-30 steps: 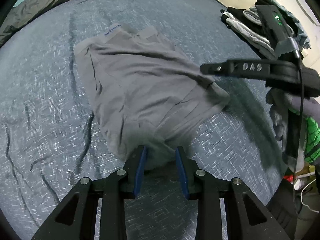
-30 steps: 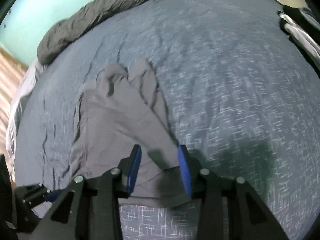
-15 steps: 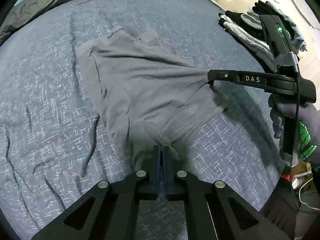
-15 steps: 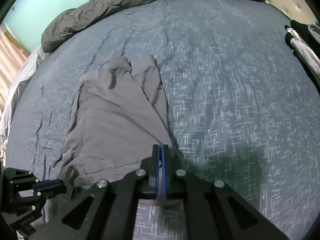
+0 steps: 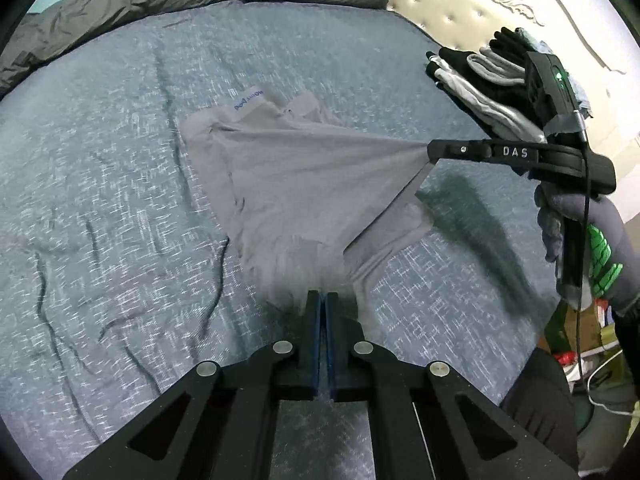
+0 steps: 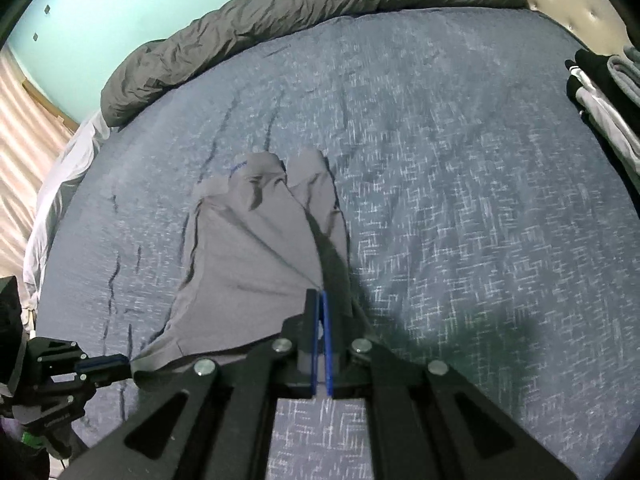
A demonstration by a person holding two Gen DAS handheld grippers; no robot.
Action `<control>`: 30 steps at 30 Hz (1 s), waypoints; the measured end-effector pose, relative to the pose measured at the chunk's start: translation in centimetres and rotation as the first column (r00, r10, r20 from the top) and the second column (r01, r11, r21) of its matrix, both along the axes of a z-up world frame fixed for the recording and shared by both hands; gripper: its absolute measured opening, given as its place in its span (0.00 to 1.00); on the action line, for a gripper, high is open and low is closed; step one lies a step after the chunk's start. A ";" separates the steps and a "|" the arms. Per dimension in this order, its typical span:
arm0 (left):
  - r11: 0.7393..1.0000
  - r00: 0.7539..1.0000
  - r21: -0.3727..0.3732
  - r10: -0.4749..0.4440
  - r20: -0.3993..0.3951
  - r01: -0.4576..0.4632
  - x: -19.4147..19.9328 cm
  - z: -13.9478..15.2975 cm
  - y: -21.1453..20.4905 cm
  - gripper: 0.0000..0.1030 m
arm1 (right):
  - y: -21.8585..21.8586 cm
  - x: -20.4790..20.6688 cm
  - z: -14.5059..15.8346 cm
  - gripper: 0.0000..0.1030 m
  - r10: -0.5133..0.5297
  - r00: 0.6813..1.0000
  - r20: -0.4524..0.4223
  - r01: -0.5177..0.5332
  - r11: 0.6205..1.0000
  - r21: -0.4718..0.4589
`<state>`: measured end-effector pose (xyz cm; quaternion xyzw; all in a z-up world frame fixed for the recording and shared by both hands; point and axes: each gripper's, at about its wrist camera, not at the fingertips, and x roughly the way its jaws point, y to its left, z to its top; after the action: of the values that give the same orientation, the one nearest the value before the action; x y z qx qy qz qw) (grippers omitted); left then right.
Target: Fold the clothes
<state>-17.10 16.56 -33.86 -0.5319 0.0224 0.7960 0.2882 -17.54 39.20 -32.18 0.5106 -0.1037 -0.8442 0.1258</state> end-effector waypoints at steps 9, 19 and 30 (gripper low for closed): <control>1.000 0.999 0.007 -0.020 0.029 0.020 0.9 -0.4 -0.4 0.02 | -0.7 0.7 -0.2 0.01 0.054 0.997 0.058 -0.059 0.995 0.084; 0.999 0.996 -0.030 -0.012 0.091 0.014 0.3 -3.7 0.9 0.02 | 0.2 0.6 -5.1 0.01 0.002 0.990 0.139 -0.019 0.992 0.122; 0.998 0.999 0.058 0.007 0.047 -0.010 0.4 1.3 -1.0 0.02 | 0.2 1.4 -0.6 0.01 0.066 0.995 0.076 -0.073 0.993 0.097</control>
<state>-16.66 15.52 -32.56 -0.5420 -0.0097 0.7848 0.3004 -16.15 39.40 -32.75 0.5501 -0.0481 -0.8242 0.1256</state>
